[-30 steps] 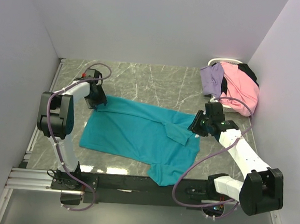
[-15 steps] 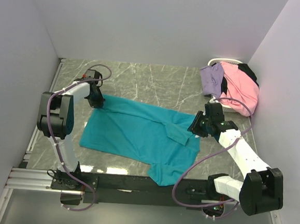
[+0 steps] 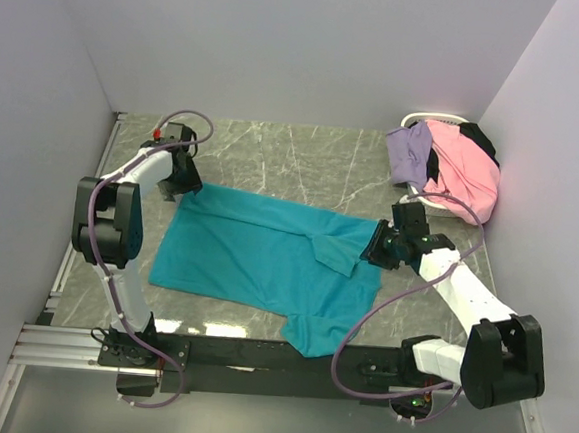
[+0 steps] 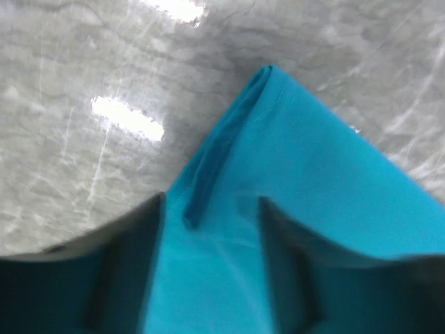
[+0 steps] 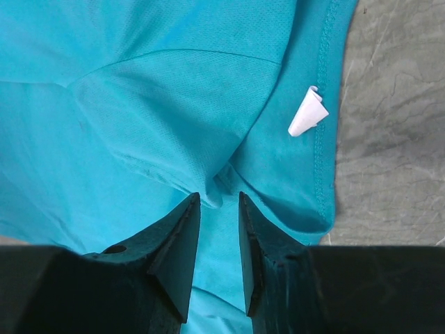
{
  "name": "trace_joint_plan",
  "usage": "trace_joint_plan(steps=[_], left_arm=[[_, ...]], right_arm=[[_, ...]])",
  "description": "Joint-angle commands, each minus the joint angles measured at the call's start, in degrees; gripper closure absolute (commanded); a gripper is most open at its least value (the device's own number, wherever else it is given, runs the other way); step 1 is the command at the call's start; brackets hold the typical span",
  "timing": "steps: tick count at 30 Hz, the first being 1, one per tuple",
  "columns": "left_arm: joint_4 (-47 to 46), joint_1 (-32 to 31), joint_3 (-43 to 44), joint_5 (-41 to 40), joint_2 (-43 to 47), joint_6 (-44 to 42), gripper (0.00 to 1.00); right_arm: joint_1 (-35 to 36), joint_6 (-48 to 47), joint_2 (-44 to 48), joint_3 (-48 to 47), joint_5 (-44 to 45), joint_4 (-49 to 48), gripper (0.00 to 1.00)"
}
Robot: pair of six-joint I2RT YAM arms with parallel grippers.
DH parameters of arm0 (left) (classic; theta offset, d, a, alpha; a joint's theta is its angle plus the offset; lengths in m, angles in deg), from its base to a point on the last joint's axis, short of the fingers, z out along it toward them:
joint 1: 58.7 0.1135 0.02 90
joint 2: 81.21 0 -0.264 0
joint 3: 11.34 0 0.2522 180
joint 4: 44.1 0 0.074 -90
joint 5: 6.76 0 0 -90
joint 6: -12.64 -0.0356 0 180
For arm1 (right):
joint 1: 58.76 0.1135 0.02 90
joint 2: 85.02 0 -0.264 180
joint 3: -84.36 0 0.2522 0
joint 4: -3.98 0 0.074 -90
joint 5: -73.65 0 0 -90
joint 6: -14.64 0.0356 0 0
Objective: Fold and stack the t-shirts
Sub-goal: Fold the tshirt
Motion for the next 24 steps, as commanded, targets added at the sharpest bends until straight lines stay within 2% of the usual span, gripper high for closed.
trace_joint_plan(steps=[1,2,6,10,14,18,24], left_arm=[[1.5,0.2,0.1,-3.4,-0.7,0.7,0.21],[1.5,0.2,-0.2,-3.7,-0.4,1.1,0.01],[0.4,0.2,0.4,-1.4,3.2,1.1,0.01],[-3.8,-0.1,2.6,10.1,5.0,1.0,0.01],[-8.2,-1.0,5.0,21.6,2.7,2.3,0.01],[-9.4,-2.8,6.3,25.6,-2.0,2.1,0.01],[-7.6,-5.1,8.2,25.2,-7.6,1.1,0.01]], right_arm=[[0.5,-0.9,-0.5,-0.8,0.7,-1.5,0.64],[0.4,-1.1,-0.5,-1.0,1.0,-1.6,0.64],[0.3,-1.7,-1.2,-2.9,3.1,-2.2,0.63],[0.4,-2.4,-5.4,-6.7,1.9,-5.1,0.62],[0.4,-2.9,-11.9,-11.2,0.5,-7.6,0.61],[0.6,-3.3,-19.1,-15.7,-1.6,-8.2,0.62],[1.0,-3.1,-25.3,-17.9,-3.8,-9.2,0.62]])
